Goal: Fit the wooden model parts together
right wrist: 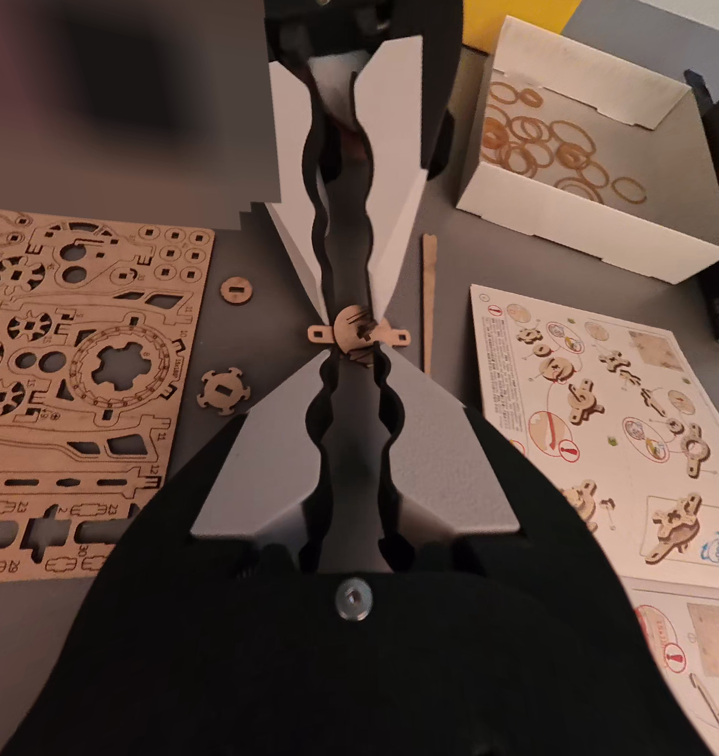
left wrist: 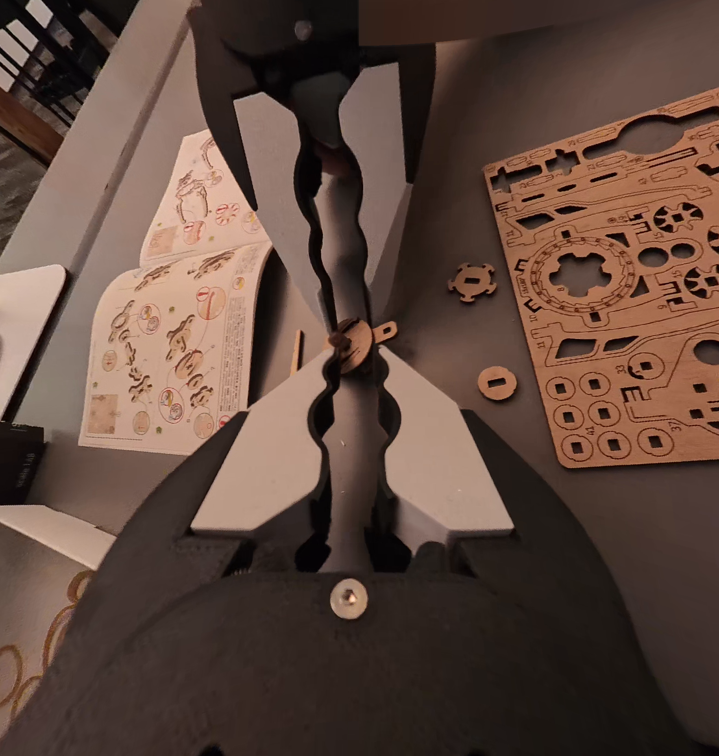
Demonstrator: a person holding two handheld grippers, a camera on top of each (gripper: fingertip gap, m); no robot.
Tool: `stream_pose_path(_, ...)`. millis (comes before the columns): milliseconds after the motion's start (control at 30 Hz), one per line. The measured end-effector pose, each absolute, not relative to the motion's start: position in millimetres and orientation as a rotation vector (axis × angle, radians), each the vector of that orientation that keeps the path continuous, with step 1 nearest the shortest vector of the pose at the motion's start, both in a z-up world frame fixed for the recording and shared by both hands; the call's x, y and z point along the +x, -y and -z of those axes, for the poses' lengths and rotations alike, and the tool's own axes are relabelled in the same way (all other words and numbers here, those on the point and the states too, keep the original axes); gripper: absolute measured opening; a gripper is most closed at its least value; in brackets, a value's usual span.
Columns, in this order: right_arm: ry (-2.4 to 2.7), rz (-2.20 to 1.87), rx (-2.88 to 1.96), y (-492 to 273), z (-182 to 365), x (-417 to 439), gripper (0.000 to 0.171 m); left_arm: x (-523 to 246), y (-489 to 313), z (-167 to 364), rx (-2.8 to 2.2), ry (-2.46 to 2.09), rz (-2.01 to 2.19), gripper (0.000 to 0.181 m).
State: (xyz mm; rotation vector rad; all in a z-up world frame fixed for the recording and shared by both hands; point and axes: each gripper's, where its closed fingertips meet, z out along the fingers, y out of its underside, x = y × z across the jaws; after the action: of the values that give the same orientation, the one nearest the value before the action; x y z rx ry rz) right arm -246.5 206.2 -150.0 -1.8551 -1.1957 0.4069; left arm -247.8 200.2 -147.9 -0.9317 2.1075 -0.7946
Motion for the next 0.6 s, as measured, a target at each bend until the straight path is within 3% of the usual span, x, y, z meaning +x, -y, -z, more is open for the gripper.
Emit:
stream_pose_path(167, 1.035, -0.625, -1.852, -207, 132, -248, 0.008, -245, -205, 122, -1.041, -1.988, 1.002, 0.001)
stream_pose_path(300, 0.956, -0.653, -1.808, -213, 120, -246, 0.035, -242, -217, 111, -1.231, -1.887, 1.2, 0.0)
stream_pose_path(400, 0.896, -0.651, -1.815, -219, 116, -248, 0.038, -241, -218, 91, -1.326, -1.775, 1.435, 0.0)
stream_pose_path(600, 0.874, -0.651, -1.745, -215, 96, -257, 0.014, -243, -213, 70, -1.266, -1.693, 1.58, 0.005)
